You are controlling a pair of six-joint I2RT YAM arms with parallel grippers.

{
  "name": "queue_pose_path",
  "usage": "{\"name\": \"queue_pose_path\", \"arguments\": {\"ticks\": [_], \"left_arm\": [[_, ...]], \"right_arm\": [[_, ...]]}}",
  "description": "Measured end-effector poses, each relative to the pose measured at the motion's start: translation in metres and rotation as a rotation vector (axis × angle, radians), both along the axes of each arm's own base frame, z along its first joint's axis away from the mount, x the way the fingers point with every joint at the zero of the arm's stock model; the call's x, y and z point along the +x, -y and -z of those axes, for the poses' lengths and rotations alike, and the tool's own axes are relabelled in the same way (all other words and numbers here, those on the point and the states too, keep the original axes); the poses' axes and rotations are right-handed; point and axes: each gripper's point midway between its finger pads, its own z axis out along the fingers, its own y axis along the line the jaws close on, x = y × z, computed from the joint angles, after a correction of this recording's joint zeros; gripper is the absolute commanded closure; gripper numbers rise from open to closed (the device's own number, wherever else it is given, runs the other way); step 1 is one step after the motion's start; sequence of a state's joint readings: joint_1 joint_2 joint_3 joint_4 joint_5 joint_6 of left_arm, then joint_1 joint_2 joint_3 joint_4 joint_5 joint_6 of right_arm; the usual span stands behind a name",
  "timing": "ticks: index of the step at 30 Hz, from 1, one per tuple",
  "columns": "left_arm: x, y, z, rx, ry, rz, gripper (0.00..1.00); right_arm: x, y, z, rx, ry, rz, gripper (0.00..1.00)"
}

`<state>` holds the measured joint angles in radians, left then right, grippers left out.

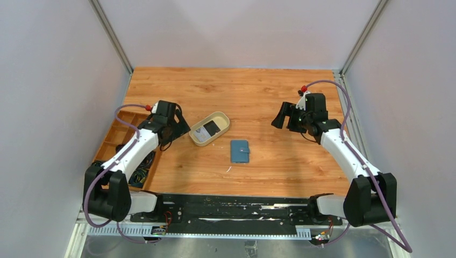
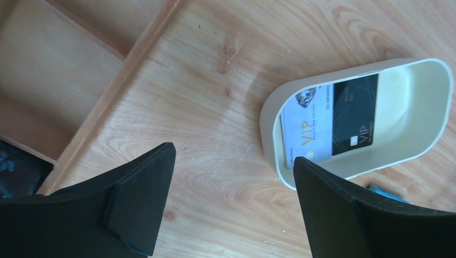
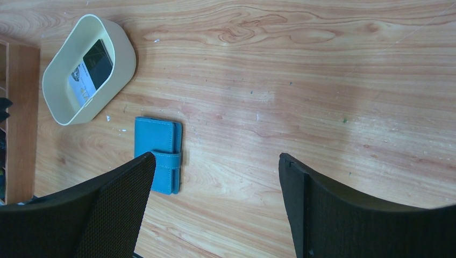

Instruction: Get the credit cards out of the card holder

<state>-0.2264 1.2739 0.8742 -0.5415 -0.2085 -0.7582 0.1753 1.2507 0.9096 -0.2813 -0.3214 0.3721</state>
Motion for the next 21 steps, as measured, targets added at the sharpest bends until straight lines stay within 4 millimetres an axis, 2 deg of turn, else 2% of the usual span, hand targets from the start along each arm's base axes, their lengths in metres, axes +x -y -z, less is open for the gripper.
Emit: {"name": "queue_pose_path", "arguments": {"ticks": [5, 9, 15, 18, 21], "left_arm": [[-0.008, 0.008, 0.029, -0.013, -0.071, -0.001, 0.17], [-0.007, 0.014, 0.046, -0.001, -0.113, 0.011, 0.21], [0.016, 0.028, 0.056, 0.02, -0.133, 0.035, 0.29], [0.025, 0.032, 0.061, 0.024, -0.141, 0.04, 0.45], [0.029, 0.033, 0.068, 0.027, -0.153, 0.044, 0.75]], "right_arm": [[0.0, 0.0, 0.002, -0.001, -0.005, 0.0, 0.12], [0.0, 0.0, 0.002, -0.001, -0.005, 0.0, 0.12], [0.0, 0.0, 0.004, -0.002, -0.013, 0.001, 0.12], [0.001, 0.0, 0.007, -0.004, -0.02, 0.001, 0.12], [0.001, 0.0, 0.009, -0.005, -0.026, 0.0, 0.12]]}}
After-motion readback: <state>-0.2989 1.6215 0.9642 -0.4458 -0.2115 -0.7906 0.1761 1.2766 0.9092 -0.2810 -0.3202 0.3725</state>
